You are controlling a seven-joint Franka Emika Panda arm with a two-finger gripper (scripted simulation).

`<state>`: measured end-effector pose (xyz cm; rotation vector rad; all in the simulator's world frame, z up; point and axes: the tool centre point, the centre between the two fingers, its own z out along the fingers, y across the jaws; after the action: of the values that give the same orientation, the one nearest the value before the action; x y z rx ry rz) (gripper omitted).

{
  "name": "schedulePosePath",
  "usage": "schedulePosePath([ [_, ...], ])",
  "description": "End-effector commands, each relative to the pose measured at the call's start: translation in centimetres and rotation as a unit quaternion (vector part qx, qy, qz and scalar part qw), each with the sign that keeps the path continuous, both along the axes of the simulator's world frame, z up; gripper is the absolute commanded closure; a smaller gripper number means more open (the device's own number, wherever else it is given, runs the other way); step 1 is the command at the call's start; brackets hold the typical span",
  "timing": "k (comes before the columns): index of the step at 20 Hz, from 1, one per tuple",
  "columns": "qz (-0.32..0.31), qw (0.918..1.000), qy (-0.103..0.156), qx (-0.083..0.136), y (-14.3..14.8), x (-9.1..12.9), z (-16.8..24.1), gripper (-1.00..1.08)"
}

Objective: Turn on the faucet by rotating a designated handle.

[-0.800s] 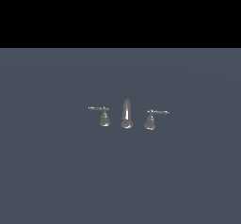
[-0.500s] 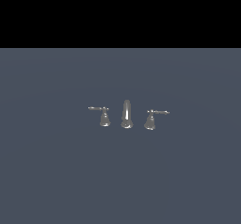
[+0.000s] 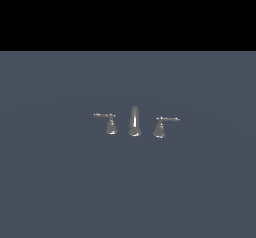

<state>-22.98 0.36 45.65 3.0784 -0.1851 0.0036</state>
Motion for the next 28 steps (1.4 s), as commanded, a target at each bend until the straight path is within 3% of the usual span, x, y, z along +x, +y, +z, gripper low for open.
schedulePosePath([
  [1, -0.024, 0.9997, 0.0, 0.001, 0.2, 0.9, -1.2, 1.08],
  [7, -0.098, 0.9952, -0.003, 0.004, 0.4, 3.8, -4.9, 1.08],
  [14, -0.191, 0.9815, -0.005, 0.007, 0.2, 7.6, -9.6, 1.08],
  [21, -0.282, 0.9592, -0.008, 0.01, -0.8, 11.3, -14.3, 1.08],
  [28, -0.37, 0.9288, -0.01, 0.013, -2.4, 14.8, -18.9, 1.08],
])
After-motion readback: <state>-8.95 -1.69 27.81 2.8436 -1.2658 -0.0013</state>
